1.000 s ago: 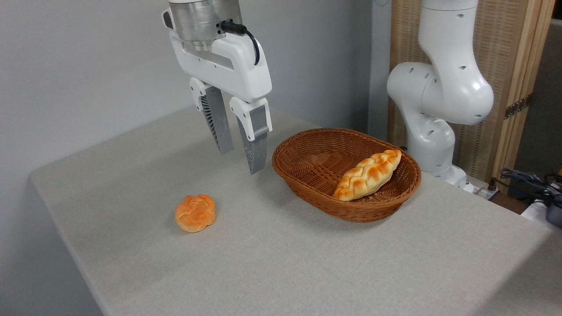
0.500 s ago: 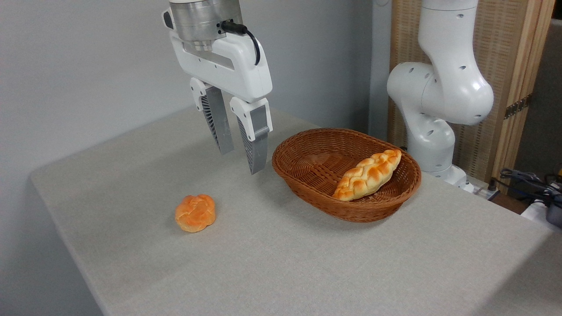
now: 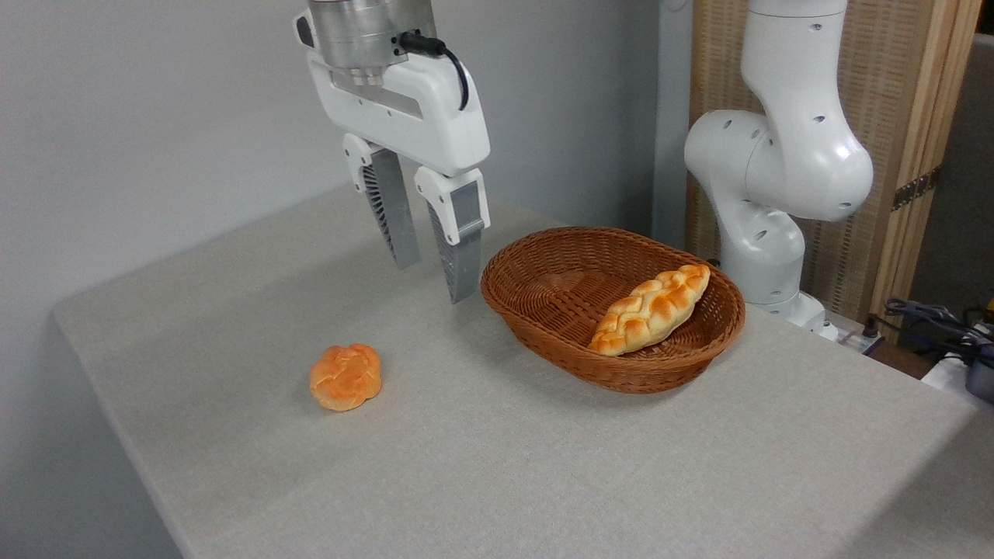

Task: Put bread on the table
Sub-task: 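Move the gripper over the basket and lower it onto the braided loaf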

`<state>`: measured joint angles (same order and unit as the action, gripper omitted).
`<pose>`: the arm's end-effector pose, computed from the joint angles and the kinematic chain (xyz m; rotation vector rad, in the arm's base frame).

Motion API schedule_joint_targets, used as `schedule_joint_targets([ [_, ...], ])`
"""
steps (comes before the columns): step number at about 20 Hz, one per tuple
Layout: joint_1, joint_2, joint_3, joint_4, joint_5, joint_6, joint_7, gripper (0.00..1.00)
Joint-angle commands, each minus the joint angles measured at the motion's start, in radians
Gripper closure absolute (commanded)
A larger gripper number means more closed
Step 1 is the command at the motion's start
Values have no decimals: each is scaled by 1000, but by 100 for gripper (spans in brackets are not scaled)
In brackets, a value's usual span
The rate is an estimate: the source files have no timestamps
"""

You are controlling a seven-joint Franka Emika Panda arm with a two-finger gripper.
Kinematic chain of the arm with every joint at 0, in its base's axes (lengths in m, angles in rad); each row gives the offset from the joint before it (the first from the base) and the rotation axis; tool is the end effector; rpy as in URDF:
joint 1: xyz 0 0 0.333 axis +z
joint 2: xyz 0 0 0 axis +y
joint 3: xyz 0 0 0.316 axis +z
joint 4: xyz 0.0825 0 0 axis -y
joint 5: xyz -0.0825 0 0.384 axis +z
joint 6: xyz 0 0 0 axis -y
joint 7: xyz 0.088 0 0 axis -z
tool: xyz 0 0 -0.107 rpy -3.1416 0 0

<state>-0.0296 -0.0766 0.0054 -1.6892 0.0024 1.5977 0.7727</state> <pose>0.5314 -0.0125 0.6125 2.8920 -1.2176 -0.0229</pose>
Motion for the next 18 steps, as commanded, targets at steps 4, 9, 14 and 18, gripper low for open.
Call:
schedule_joint_targets([
  [4, 5, -164, 1, -205, 1, -2, 10, 0],
  [9, 3, -328, 1, -413, 8, -4, 11, 0],
  [14, -13, -402, 1, -526, 11, -44, 42, 0],
  [18, -55, -453, 7, -618, 27, -67, 117, 0],
])
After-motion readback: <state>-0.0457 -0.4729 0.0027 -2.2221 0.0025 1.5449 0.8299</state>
